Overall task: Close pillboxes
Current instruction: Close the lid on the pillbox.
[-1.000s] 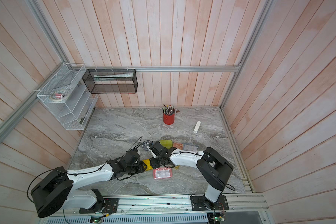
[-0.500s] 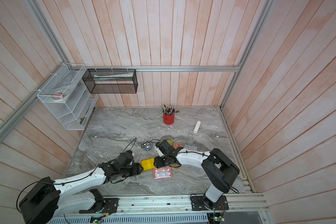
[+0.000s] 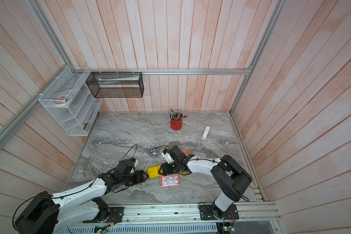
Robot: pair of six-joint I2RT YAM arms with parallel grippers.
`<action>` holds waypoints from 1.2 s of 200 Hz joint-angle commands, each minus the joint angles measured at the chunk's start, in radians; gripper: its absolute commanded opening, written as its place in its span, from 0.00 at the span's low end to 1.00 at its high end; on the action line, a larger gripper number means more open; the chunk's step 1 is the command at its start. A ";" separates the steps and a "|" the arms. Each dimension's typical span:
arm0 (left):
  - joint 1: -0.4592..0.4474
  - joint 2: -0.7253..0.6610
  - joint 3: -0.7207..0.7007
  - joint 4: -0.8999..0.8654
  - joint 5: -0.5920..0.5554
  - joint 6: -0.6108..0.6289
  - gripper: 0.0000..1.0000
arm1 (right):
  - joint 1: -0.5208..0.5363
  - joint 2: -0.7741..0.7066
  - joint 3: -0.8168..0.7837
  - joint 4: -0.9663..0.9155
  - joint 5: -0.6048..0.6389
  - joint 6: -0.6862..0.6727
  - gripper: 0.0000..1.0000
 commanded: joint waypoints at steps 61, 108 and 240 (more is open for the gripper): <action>0.002 -0.008 -0.008 -0.055 0.029 0.001 0.69 | -0.004 0.001 -0.006 -0.022 0.000 -0.010 0.56; 0.002 -0.001 -0.020 -0.063 0.019 -0.008 0.71 | 0.001 0.029 -0.005 -0.065 -0.003 -0.047 0.61; -0.021 0.217 0.095 -0.206 -0.072 0.057 0.71 | 0.063 0.104 0.118 -0.217 0.179 -0.092 0.50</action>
